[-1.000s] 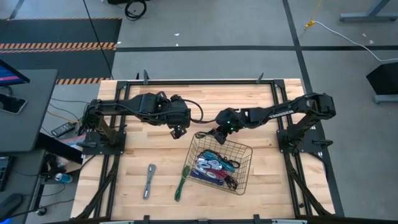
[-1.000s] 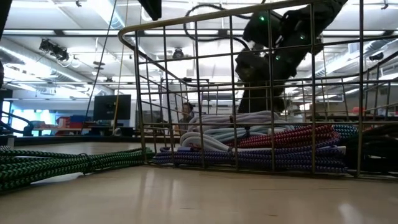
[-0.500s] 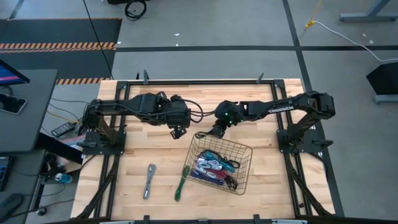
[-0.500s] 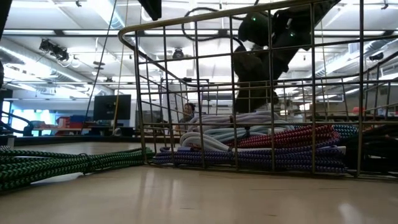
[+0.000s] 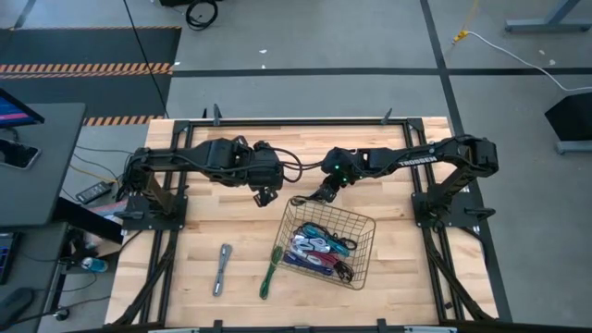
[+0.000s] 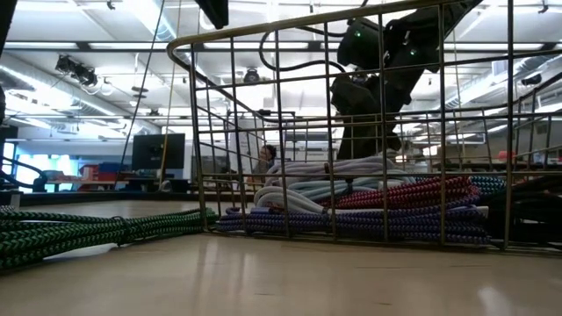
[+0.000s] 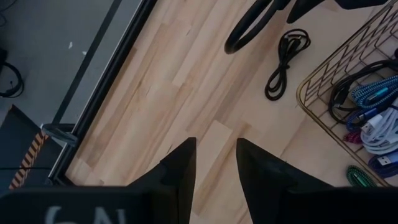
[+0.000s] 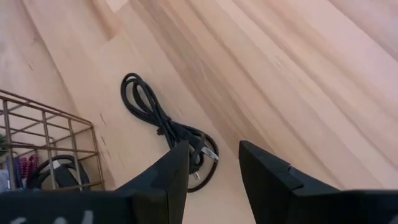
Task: Pick and place USB-C Cables
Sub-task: Put the black charger cable into the wire basket
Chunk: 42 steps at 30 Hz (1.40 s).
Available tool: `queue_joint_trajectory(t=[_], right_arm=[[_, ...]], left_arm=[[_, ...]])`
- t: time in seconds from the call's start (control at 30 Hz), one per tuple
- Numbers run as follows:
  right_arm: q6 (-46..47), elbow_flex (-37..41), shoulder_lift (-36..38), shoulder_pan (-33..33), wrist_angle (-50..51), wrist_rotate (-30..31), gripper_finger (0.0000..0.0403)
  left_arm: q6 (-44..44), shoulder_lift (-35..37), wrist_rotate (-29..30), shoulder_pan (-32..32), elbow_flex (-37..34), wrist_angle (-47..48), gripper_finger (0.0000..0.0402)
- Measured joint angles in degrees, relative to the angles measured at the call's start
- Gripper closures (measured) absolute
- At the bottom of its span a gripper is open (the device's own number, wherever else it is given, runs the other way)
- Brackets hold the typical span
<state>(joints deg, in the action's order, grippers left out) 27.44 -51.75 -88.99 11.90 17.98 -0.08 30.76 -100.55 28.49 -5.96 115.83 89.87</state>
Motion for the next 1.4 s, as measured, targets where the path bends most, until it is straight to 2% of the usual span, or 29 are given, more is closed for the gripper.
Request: queue_joint_trajectory(t=[0.3, 0.47, 0.7, 1.4], right_arm=[[0.2, 0.0, 0.0, 0.0, 0.8, 0.1, 0.0255], [2.9, 0.0, 0.0, -0.1, 1.5, -3.2, 0.0244], [3.0, 0.1, 0.0, -0.3, 1.3, -2.6, 0.0226], [4.0, 1.5, 0.0, -0.3, -0.1, -3.0, 0.0224]], left_arm=[[0.0, 0.0, 0.0, 0.0, 0.0, -0.1, 0.0280], [0.0, 0.0, 0.0, 0.0, 0.0, -0.2, 0.0280], [0.0, 0.0, 0.0, 0.0, 0.0, -0.3, 0.0280], [0.0, 0.0, 0.0, 0.0, 0.0, -2.0, 0.0280]])
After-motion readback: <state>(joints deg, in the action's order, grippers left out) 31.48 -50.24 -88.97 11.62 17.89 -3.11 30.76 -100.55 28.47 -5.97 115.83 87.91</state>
